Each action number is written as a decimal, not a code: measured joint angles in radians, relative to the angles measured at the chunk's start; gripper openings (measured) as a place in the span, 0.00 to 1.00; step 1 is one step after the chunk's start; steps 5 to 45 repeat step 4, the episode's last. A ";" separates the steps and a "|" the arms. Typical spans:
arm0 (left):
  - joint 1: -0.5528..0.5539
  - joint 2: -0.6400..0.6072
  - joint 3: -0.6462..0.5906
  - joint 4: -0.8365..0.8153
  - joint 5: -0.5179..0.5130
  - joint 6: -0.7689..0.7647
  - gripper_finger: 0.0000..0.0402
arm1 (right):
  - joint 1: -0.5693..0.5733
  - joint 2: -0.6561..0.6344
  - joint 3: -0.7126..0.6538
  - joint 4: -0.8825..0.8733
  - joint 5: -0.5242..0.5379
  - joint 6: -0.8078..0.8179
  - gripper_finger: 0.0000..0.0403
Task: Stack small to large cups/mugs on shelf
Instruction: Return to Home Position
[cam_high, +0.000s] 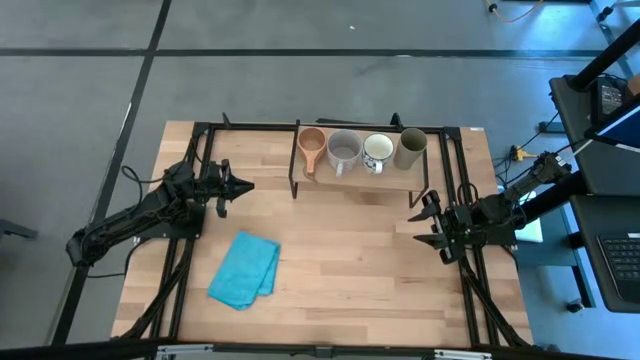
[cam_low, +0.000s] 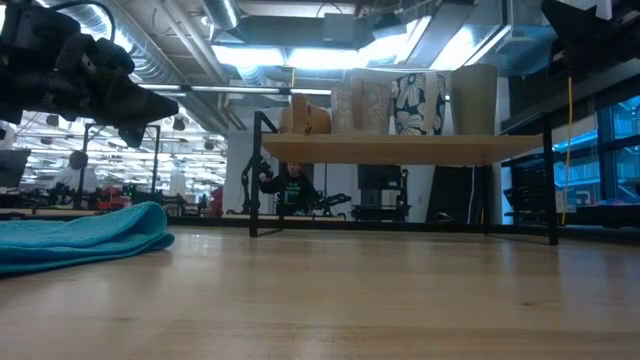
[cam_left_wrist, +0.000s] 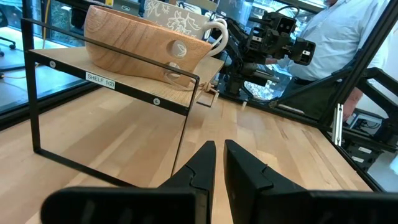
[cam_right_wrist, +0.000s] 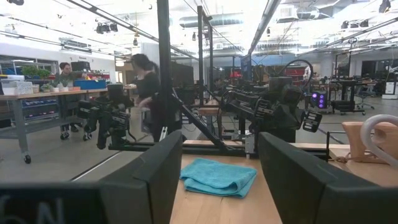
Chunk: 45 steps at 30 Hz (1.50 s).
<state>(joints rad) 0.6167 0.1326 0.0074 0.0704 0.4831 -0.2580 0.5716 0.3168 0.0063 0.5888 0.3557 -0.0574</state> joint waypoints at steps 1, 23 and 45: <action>0.000 0.000 0.000 0.000 0.000 0.000 0.07 | 0.000 0.000 0.000 0.000 0.000 0.000 0.53; 0.000 0.000 0.000 0.000 0.000 0.000 0.07 | 0.000 0.000 0.000 0.000 0.000 0.000 0.53; 0.000 0.000 0.000 0.000 0.000 0.000 0.07 | 0.000 0.000 0.000 0.000 0.000 0.000 0.53</action>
